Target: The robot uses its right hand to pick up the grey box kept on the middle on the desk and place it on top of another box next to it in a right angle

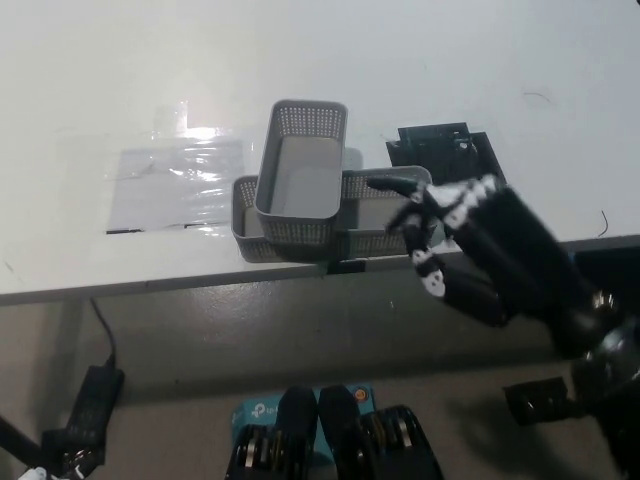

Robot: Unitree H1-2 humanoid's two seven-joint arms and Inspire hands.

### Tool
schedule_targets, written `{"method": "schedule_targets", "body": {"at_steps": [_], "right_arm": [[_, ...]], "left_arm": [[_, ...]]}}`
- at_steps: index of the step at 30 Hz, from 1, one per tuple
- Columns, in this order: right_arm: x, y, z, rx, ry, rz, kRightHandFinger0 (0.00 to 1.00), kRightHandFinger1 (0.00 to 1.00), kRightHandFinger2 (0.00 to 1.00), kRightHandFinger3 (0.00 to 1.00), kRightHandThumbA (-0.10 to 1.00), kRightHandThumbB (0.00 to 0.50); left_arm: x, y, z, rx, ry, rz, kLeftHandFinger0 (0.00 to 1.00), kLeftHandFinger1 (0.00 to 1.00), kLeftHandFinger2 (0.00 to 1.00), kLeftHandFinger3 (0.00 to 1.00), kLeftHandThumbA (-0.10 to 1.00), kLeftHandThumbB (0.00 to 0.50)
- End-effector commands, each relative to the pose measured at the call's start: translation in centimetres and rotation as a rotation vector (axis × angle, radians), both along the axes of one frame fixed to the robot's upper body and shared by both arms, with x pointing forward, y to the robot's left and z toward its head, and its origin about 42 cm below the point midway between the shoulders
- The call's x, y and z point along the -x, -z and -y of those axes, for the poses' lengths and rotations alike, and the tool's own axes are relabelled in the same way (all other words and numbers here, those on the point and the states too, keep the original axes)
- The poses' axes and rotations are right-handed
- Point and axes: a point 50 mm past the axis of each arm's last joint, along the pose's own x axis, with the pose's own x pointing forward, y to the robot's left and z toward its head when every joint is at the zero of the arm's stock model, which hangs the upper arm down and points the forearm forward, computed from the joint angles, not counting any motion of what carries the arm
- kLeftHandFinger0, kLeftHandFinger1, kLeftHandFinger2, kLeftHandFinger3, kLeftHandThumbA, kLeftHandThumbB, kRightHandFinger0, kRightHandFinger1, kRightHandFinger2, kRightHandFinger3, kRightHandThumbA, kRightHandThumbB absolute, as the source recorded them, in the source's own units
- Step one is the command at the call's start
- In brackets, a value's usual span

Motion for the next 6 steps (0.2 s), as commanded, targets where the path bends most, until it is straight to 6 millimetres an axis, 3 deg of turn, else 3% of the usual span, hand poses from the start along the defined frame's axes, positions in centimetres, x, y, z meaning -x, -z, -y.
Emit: {"method": "schedule_targets", "body": {"at_steps": [1, 3, 4, 5, 6], "right_arm": [[-0.6, 4.8, 1.5, -0.362, 0.202, -0.234, 0.21, 0.36, 0.55, 0.85, 0.13, 0.145], [-0.7, 7.0, 1.7, -0.429, 0.283, -0.294, 0.32, 0.41, 0.57, 0.85, 0.11, 0.132], [-0.7, 7.0, 1.7, -0.433, 0.285, -0.293, 0.32, 0.41, 0.57, 0.85, 0.11, 0.131], [-0.9, 9.0, 1.9, -0.482, 0.336, -0.343, 0.38, 0.44, 0.57, 0.85, 0.11, 0.118], [-0.9, 9.0, 1.9, -0.482, 0.336, -0.343, 0.38, 0.44, 0.57, 0.85, 0.11, 0.118]], "left_arm": [[-0.1, -0.4, -0.5, -0.020, 0.018, 0.032, 0.01, 0.14, 0.10, 0.05, 1.00, 0.310], [-0.1, -0.5, -0.5, -0.033, 0.033, 0.040, 0.04, 0.13, 0.09, 0.02, 1.00, 0.359], [-0.1, -0.5, -0.5, -0.033, 0.034, 0.040, 0.04, 0.12, 0.09, 0.02, 1.00, 0.360], [-0.1, -0.4, -0.5, -0.021, 0.030, 0.041, 0.04, 0.11, 0.06, 0.00, 1.00, 0.376], [-0.1, -0.4, -0.5, -0.021, 0.030, 0.041, 0.04, 0.11, 0.06, 0.00, 1.00, 0.376]]}}
